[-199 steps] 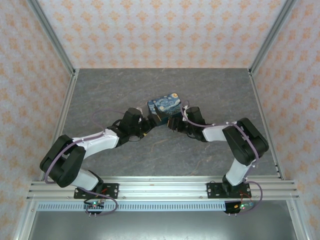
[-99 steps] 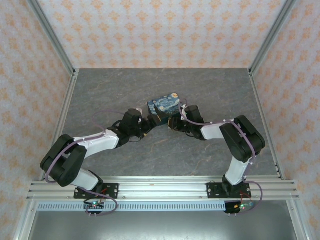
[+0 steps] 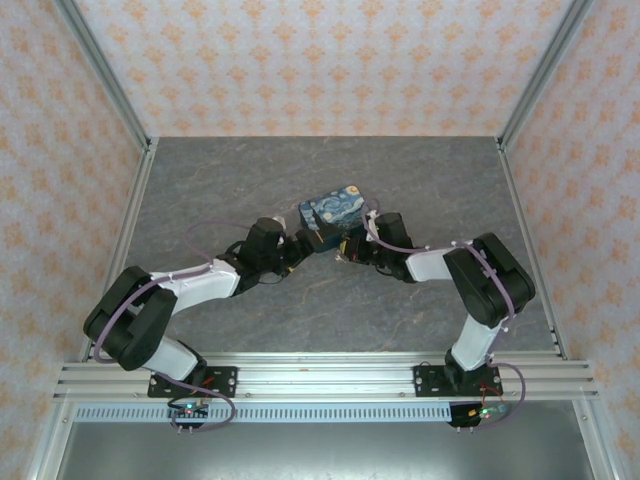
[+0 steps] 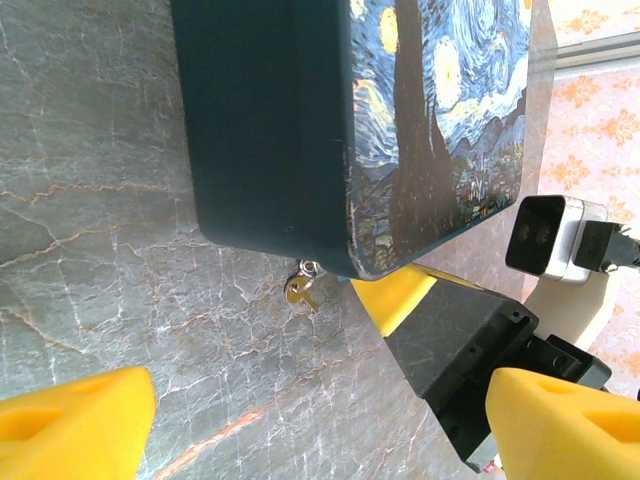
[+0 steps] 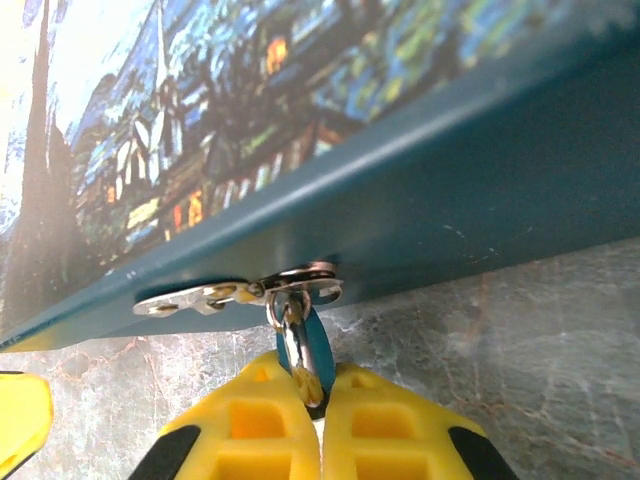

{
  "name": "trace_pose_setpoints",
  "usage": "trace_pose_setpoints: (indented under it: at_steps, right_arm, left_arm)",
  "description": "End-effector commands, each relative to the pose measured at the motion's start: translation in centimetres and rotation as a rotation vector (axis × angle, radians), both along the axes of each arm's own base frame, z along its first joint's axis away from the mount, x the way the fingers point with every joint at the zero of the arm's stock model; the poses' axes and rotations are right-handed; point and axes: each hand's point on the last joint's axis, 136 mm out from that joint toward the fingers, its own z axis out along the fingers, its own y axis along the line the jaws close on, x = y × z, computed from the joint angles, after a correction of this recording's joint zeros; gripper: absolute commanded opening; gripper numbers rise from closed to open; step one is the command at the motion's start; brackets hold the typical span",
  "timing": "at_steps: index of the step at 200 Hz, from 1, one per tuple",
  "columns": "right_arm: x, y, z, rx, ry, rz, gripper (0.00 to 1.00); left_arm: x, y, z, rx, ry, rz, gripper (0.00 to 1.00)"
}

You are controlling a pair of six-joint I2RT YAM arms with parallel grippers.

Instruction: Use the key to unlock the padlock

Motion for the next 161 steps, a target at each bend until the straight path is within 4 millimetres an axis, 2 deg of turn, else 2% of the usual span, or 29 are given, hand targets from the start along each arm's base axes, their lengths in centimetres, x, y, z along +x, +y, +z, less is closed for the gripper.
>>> trace_pose_setpoints:
  at_steps: [1,6,11,76,99,120,161]
  right_arm:
    - [-0.3,-1.2,-0.5,-0.004,0.018,-0.02,0.09]
    - [-0.3,-1.3,-0.5,-0.002,0.018,-0.023,0.17]
    - [-0.3,-1.4,-0.5,0.0,0.018,-0.027,0.19]
    - [0.3,-0.8,-0.8,0.051,0.028,-0.046,0.16]
    - [0.7,-0.7,-1.1,0.063,0.034,-0.061,0.11]
    - [0.6,-0.8,-1.1,0.061,0.033,-0.067,0.0]
    - [0.0,0.1,0.3,0.095,0.031,-0.004,0.0]
  left_arm:
    - [0.2,0.0,-0.1,-0.012,-0.01,0.001,0.86]
    - [0.1,0.0,-0.1,-0.012,-0.011,0.001,0.86]
    - [0.1,0.0,-0.2,-0.012,-0.011,0.002,0.86]
    - [0.1,-0.3,-0.4,-0.024,-0.007,-0.004,0.86]
    - [0.1,-0.4,-0.5,-0.028,-0.005,-0.006,0.86]
    - [0.0,-0.5,-0.7,-0.026,-0.003,-0.009,0.86]
    - [-0.3,-0.6,-1.0,-0.007,-0.009,-0.046,0.85]
